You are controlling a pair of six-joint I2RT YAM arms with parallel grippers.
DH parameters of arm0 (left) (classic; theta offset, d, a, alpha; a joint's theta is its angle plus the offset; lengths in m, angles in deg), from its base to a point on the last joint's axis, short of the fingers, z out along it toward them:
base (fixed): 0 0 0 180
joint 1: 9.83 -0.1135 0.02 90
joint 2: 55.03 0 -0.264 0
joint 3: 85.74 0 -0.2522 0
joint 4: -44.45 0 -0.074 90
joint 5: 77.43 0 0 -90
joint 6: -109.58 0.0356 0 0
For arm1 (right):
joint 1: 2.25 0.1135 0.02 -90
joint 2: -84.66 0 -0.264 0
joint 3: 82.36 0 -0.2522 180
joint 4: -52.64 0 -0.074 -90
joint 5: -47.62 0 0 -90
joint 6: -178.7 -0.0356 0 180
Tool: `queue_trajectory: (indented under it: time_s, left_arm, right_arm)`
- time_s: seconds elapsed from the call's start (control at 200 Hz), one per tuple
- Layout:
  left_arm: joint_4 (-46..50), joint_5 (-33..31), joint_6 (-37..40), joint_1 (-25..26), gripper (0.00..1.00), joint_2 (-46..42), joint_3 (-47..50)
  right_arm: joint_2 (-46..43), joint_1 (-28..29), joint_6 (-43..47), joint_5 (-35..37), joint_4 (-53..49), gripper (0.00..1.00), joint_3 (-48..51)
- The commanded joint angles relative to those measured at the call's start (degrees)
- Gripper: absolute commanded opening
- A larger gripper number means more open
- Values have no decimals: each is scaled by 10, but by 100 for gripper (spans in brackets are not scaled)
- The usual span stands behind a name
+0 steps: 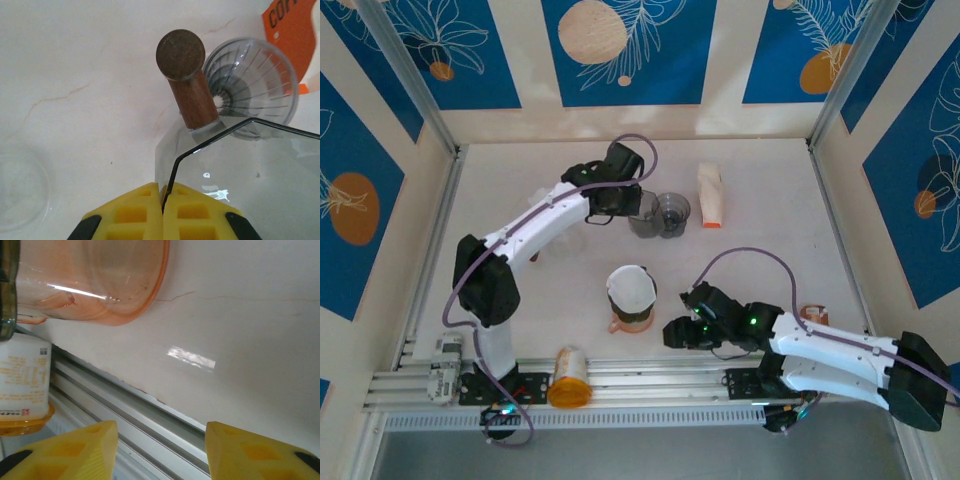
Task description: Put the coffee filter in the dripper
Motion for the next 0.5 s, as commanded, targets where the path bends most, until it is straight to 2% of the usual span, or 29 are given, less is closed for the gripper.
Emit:
queue_trajectory:
  time_s: [0.0,0.495]
  left_arm:
    - [41,11,23,-7,0,13,-58]
    - [110,52,33,-25,0,25,-179]
  right_arm:
    - [29,4,-35,-47,110,48,24]
    - [157,-18,-65,-82,291,43,31]
